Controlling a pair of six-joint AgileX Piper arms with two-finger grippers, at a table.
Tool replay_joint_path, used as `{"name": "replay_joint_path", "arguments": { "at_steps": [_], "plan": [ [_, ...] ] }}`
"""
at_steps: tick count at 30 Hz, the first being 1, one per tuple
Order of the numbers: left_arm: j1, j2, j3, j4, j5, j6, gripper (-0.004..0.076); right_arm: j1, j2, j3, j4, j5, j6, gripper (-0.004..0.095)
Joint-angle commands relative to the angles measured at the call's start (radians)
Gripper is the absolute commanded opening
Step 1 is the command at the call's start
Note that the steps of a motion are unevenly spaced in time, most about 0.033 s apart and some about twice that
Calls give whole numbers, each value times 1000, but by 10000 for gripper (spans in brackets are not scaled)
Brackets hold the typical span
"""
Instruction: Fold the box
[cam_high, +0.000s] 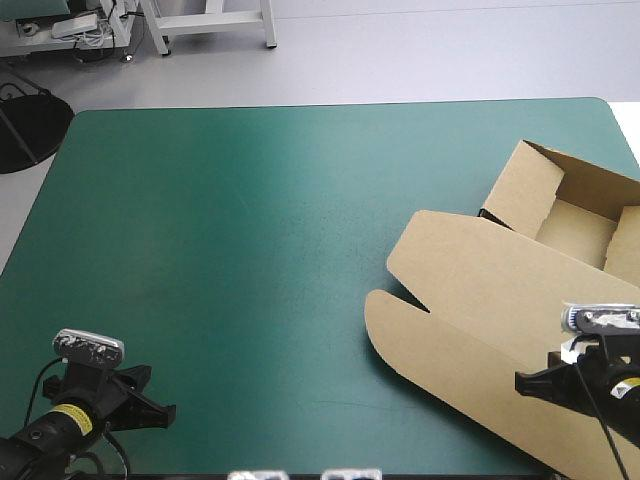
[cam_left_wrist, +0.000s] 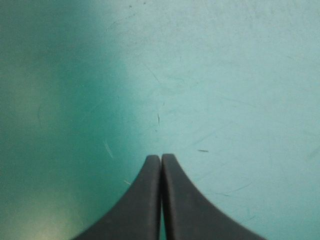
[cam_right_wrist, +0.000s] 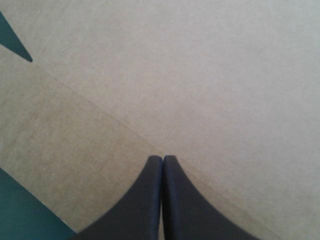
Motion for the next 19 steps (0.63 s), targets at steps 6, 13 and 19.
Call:
{"name": "replay_joint_path", "arguments": {
  "at_steps": [6,13,19],
  "plan": [
    [-4,-114,-26,-7,-42,8,-9,-1,-92,106,72,-118,-59,-18],
    [-4,-116,-26,-7,-42,8,-8,-1,-120,159,68,-134,-59,-17],
    [-4,-116,-26,-4,-42,8,-8,-1,-120,159,68,-132,-59,-18]
  ]
}}
